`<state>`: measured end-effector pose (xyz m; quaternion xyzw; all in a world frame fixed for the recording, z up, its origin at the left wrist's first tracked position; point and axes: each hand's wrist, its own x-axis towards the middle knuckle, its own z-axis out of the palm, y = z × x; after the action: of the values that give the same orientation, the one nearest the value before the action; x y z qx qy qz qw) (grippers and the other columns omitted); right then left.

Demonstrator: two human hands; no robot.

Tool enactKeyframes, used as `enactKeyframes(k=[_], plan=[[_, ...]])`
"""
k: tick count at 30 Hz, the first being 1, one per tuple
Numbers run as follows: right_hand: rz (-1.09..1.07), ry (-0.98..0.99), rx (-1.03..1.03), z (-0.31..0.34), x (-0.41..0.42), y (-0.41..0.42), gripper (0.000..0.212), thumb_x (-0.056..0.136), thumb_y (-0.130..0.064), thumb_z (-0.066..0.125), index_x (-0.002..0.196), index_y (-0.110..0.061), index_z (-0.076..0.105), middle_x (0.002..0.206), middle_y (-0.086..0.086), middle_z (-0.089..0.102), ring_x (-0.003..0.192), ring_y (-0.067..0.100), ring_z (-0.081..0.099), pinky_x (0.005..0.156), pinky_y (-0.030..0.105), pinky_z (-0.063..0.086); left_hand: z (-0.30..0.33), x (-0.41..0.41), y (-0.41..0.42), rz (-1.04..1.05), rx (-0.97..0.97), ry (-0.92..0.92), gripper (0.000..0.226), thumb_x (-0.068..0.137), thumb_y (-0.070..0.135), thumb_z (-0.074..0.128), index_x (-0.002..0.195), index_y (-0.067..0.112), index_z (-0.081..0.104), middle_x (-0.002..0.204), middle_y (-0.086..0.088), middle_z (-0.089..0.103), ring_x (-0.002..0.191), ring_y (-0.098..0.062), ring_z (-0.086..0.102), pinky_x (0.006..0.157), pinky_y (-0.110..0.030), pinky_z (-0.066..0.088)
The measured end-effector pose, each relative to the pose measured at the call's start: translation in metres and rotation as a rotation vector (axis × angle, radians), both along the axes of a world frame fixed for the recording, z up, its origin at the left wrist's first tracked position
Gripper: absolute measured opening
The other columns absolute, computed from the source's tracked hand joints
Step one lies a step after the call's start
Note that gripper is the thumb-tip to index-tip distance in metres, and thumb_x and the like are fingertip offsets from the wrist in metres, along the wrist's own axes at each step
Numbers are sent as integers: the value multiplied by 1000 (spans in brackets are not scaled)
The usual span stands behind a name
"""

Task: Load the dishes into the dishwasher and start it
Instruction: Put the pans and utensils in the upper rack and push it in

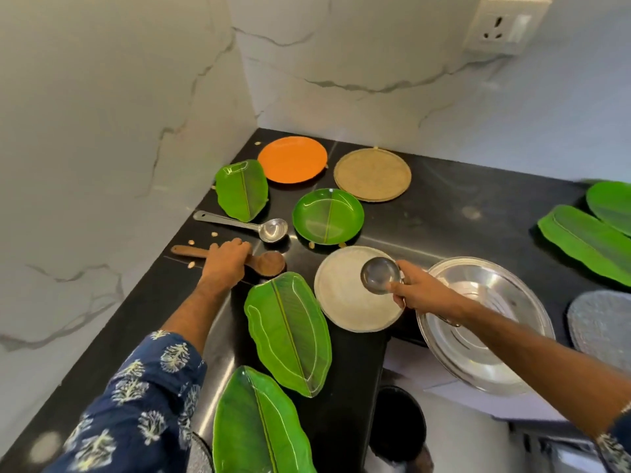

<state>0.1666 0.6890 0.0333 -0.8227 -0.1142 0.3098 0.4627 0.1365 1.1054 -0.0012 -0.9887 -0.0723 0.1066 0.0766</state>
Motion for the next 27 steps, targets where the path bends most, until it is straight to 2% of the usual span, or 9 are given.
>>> enactKeyframes(k=[3, 5, 11, 15, 18, 21, 22, 25, 27], plan=[[-46, 52, 49, 1, -10, -5, 18, 100, -26, 54, 117, -30, 48, 64, 7, 60, 49, 9, 46, 46, 23, 34, 4, 5, 6, -85, 95, -19, 37, 85, 20, 69, 119, 24, 55, 117, -1, 59, 113, -25, 60, 95, -46, 41], [-62, 95, 86, 7, -18, -9, 17, 103, -31, 51, 119, -27, 48, 67, 10, 60, 46, 10, 43, 41, 20, 31, 15, 3, 7, -106, 52, -89, 35, 85, 20, 70, 118, 22, 56, 115, -2, 61, 111, -28, 62, 94, -48, 42], [-140, 182, 277, 32, -39, -28, 28, 106, -37, 41, 120, -17, 53, 68, 15, 60, 46, 18, 46, 39, 21, 34, 71, -26, -10, 43, -488, -416, 24, 92, 22, 69, 113, 22, 57, 110, -5, 65, 100, -34, 64, 82, -48, 50], [-227, 179, 390, 36, -51, -58, 37, 105, -38, 42, 114, -5, 55, 75, 20, 64, 47, 21, 49, 38, 23, 37, 111, -38, -76, 26, -802, -506, 29, 94, 14, 68, 96, 34, 48, 96, -3, 60, 84, -25, 60, 73, -42, 47], [-408, 226, 476, 36, -64, -95, 22, 103, -26, 50, 111, -9, 60, 84, 21, 68, 58, 26, 60, 46, 28, 46, 127, -35, -144, -48, -1187, -406, 30, 90, 9, 72, 99, 29, 51, 94, -21, 63, 77, -28, 62, 69, -47, 53], [-519, 132, 445, 28, -78, -154, 14, 98, -18, 57, 104, -16, 68, 94, 13, 68, 80, 21, 61, 68, 31, 49, 131, -29, -222, -98, -1413, -326, 47, 79, 32, 78, 114, 10, 55, 89, 0, 69, 67, -19, 64, 60, -35, 56], [-536, 112, 419, 28, -90, -188, 15, 97, -18, 57, 104, -13, 69, 92, 11, 66, 79, 21, 58, 69, 31, 46, 130, -29, -262, -122, -1468, -302, 52, 80, 34, 77, 115, 4, 53, 83, 4, 68, 62, -18, 64, 56, -34, 57], [-567, 126, 408, 34, -119, -258, 30, 83, -22, 62, 108, -6, 65, 89, 16, 61, 77, 27, 53, 66, 36, 42, 129, -39, -356, -169, -1650, -233, 37, 92, 19, 70, 117, 3, 49, 82, -6, 61, 56, -21, 62, 48, -34, 55], [-601, 118, 450, 30, -148, -319, 26, 81, -14, 63, 106, -15, 65, 95, 13, 64, 81, 25, 59, 67, 34, 47, 118, -56, -435, -176, -1707, -123, 37, 90, 20, 66, 119, 6, 48, 85, -9, 62, 53, -22, 62, 46, -33, 53]])
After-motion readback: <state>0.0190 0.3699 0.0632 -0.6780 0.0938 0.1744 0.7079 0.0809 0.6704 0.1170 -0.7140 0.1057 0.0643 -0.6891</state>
